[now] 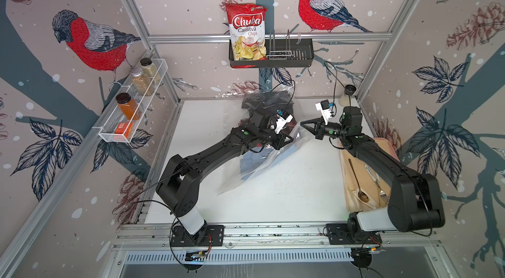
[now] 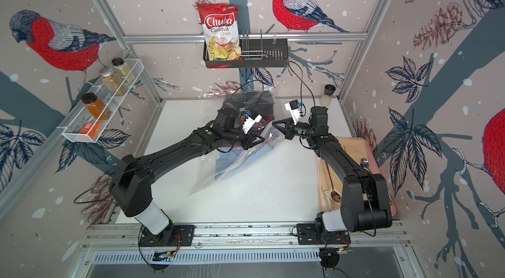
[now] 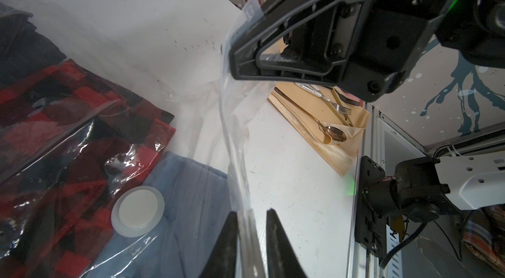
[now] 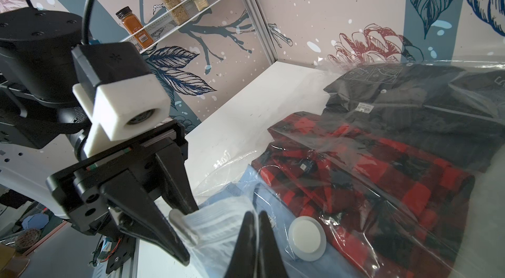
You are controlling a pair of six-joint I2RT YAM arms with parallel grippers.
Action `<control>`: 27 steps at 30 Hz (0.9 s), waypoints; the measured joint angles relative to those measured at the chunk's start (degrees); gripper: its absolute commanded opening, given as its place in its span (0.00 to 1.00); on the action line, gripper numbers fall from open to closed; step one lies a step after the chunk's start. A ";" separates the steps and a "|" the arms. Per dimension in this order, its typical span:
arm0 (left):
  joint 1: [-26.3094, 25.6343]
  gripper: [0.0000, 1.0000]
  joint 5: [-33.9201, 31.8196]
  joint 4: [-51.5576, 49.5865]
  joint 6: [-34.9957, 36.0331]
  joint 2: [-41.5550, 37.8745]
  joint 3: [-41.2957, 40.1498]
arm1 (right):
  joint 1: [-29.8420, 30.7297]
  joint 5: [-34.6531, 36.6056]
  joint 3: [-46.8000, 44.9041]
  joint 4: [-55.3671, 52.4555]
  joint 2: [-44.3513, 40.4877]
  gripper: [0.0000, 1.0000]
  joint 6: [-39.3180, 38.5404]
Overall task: Place the folded shirt into the vacuum bag
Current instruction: Close the vacuum bag at the center of the board.
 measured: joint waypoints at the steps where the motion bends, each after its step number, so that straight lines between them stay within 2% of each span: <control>1: 0.11 0.14 -0.02 0.00 0.00 0.02 0.00 | 0.02 0.00 0.00 -0.02 0.02 0.00 0.00; 6: 0.20 0.00 -0.13 -0.17 0.02 0.31 0.28 | 0.13 0.02 0.13 -0.02 0.37 0.00 -0.02; 16: 0.31 0.00 0.09 -6.80 3.19 3.80 5.46 | 0.13 2.43 0.11 -0.70 -0.26 0.00 0.04; 27: 0.33 0.00 -0.46 -9.81 5.60 4.22 6.23 | -0.28 2.93 -1.09 -1.07 -1.53 0.00 2.62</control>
